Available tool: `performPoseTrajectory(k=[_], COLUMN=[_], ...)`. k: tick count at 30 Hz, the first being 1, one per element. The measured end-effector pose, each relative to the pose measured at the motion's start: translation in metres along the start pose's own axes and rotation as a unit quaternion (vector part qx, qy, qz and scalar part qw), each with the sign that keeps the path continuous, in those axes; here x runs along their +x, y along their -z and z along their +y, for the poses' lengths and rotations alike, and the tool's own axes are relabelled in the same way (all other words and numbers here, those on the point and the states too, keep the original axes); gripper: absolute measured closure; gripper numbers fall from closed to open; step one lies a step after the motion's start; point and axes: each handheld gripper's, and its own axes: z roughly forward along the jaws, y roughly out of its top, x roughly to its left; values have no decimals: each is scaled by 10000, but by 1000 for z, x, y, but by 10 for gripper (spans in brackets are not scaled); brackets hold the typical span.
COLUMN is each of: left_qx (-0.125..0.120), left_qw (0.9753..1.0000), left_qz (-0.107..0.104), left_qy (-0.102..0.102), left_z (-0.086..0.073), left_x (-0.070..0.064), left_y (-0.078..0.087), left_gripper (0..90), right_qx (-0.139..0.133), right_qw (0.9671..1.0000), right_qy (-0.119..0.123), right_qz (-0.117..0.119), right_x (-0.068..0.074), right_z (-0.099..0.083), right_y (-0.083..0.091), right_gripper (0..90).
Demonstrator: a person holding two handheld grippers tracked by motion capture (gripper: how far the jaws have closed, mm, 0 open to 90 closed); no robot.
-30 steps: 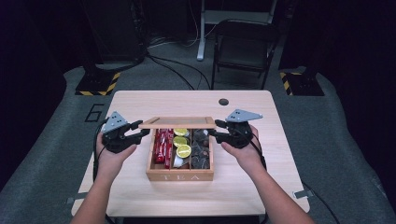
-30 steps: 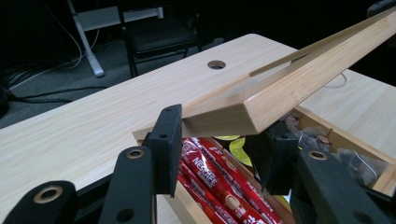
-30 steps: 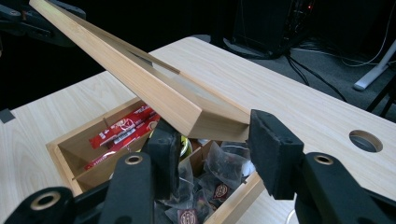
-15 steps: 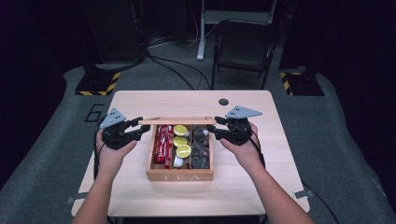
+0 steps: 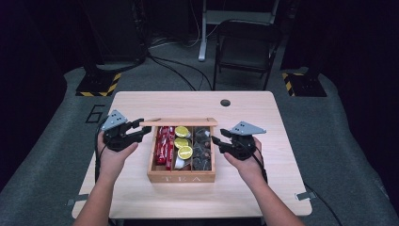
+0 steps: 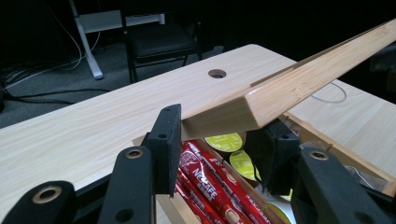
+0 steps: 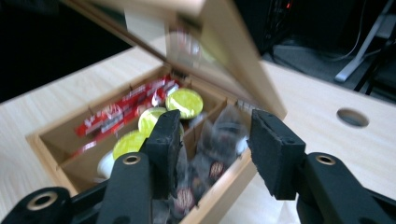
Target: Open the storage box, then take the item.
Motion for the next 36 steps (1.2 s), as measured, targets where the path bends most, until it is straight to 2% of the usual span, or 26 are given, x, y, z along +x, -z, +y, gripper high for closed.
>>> performPoseTrajectory(k=[1,3,5,6,9,10,14,17,18,19,20,26,28,36], left_qx=[4,8,5,2,1,4,11,1,10,10,-1,28,21,16], left_qw=[10000,10000,10000,10000,10000,10000,10000,10000,10000,10000,10000,10000,10000,10000], left_qz=[0,5,6,5,-5,-15,-19,-6,-12,-12,0,-2,9,21], left_qy=[-2,-2,1,3,6,6,3,6,4,4,4,-15,-13,-17], left_z=[0,0,0,0,0,0,0,0,0,0,0,0,0,0], left_x=[0,0,0,0,0,0,1,0,0,0,0,0,0,-1], left_y=[0,0,0,0,0,0,0,0,0,0,0,0,0,0], left_gripper=[561,561,561,561,560,560,560,560,560,560,561,561,561,562], right_qx=[0,191,224,324,381,431,536,547,543,543,522,563,554,606], right_qw=[10000,9998,9997,9993,9991,9988,9981,9980,9973,9973,9972,9971,9970,9967], right_qy=[0,21,33,69,67,68,86,9,-164,-164,-276,-313,-418,-393], right_qz=[0,73,102,178,184,217,296,332,460,460,463,399,345,368], right_x=[0,1,2,4,6,8,11,11,11,11,11,13,14,15], right_z=[0,-7,-9,-12,-15,-19,-22,-23,-23,-23,-24,-25,-25,-26], right_y=[0,-6,-9,-16,-22,-31,-44,-51,-57,-57,-63,-70,-73,-80], right_gripper=[537,554,558,564,564,564,569,576,582,582,591,599,600,597])
